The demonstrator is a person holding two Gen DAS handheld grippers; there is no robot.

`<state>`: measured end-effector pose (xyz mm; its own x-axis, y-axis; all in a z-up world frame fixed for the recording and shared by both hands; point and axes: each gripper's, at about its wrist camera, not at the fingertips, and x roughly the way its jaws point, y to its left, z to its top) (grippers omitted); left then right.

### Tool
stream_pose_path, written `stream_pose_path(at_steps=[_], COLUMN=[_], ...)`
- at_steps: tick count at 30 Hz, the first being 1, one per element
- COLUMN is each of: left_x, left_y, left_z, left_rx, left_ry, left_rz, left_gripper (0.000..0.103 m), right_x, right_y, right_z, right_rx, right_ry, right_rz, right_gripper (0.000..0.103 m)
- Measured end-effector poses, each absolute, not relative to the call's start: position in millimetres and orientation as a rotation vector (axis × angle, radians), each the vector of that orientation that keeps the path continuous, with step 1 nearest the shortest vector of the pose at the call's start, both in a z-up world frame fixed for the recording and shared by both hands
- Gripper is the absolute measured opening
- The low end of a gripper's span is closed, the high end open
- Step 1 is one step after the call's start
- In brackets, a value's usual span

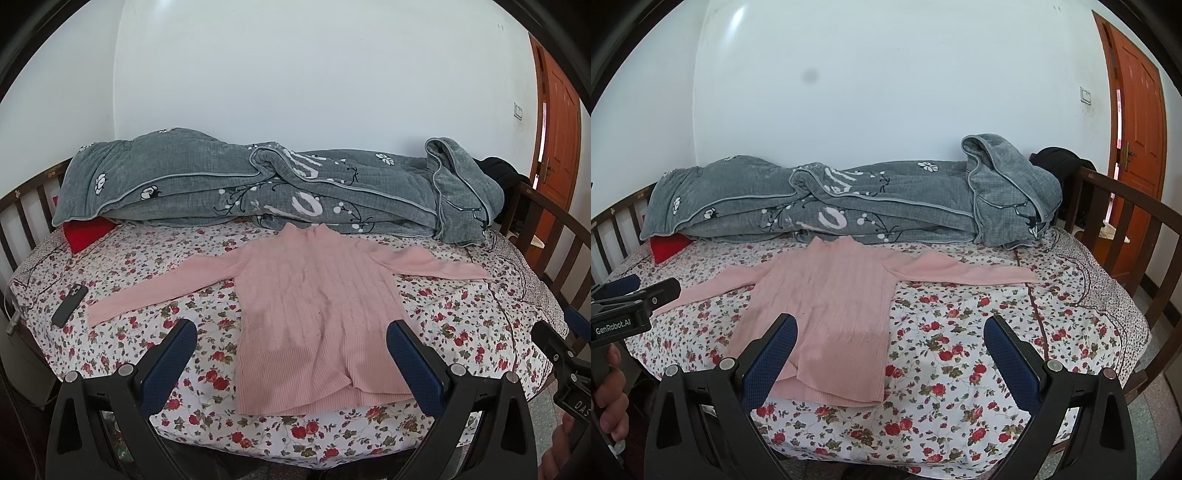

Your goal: Fold small clothes

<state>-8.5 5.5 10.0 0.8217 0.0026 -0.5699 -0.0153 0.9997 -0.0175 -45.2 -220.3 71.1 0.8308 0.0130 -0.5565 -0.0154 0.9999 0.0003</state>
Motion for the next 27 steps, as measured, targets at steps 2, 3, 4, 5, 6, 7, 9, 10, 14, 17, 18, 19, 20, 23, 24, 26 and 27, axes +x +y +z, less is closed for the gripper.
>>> stream_pose_path(at_steps=[2, 3, 4, 5, 6, 7, 9, 10, 14, 17, 18, 19, 20, 23, 24, 26, 27], left_x=[-8.2, -8.1, -8.5, -8.7, -8.6, -8.5, -8.4, -8.5, -8.7, -8.2, -8.1, -8.1, -7.6, -4.8, -3.6, -0.1, 2.5], left_y=[5.1, 5.0, 4.2, 3.1, 3.5, 3.5, 3.4, 3.2, 1.0, 0.0, -0.4, -0.3, -0.4, 1.7, 2.7, 4.6, 6.4], left_z=[9.3, 9.1, 9.0, 8.8, 9.0, 9.0, 9.0, 9.0, 9.5, 9.9, 10.0, 9.8, 9.6, 7.6, 6.4, 2.7, -0.3], left_rx=[-0.022, -0.022, -0.023, -0.022, -0.022, -0.023, -0.024, -0.024, -0.019, -0.017, -0.017, -0.018, -0.017, -0.012, -0.012, -0.02, -0.025], left_ry=[0.607, 0.607, 0.607, 0.606, 0.606, 0.607, 0.607, 0.607, 0.604, 0.599, 0.598, 0.595, 0.592, 0.589, 0.591, 0.596, 0.6], left_rz=[0.011, 0.009, 0.008, 0.008, 0.008, 0.008, 0.008, 0.008, 0.014, 0.014, 0.012, 0.009, 0.008, 0.013, 0.019, 0.011, 0.009], left_gripper=[0.103, 0.103, 0.103, 0.103, 0.103, 0.103, 0.103, 0.103, 0.103, 0.103, 0.103, 0.103, 0.103, 0.103, 0.103, 0.103, 0.103], right_x=[-45.1, -45.1, -45.3, -45.2, -45.0, -45.2, -45.4, -45.4, -45.7, -45.9, -46.0, -45.6, -45.6, -45.6, -45.3, -42.4, -40.4], right_y=[-219.8, -219.5, -220.0, -220.0, -219.4, -219.9, -220.0, -219.9, -219.5, -220.1, -219.5, -220.3, -220.4, -220.6, -220.4, -219.8, -219.5], right_z=[71.0, 70.9, 71.1, 71.2, 71.1, 71.2, 71.2, 71.1, 71.0, 71.0, 71.0, 71.5, 71.6, 71.2, 71.3, 70.2, 69.0], right_rx=[-0.004, -0.004, -0.005, -0.005, -0.005, -0.005, -0.005, -0.004, -0.006, -0.004, -0.004, -0.004, -0.005, -0.011, -0.012, -0.012, -0.01], right_ry=[0.59, 0.59, 0.59, 0.59, 0.589, 0.59, 0.59, 0.59, 0.59, 0.589, 0.588, 0.588, 0.589, 0.587, 0.586, 0.59, 0.593], right_rz=[0.015, 0.014, 0.014, 0.015, 0.015, 0.014, 0.014, 0.014, 0.015, 0.015, 0.017, 0.016, 0.016, 0.014, 0.015, 0.017, 0.016], right_gripper=[0.1, 0.1, 0.1, 0.1, 0.1, 0.1, 0.1, 0.1, 0.1, 0.1, 0.1, 0.1, 0.1, 0.1, 0.1, 0.1, 0.1])
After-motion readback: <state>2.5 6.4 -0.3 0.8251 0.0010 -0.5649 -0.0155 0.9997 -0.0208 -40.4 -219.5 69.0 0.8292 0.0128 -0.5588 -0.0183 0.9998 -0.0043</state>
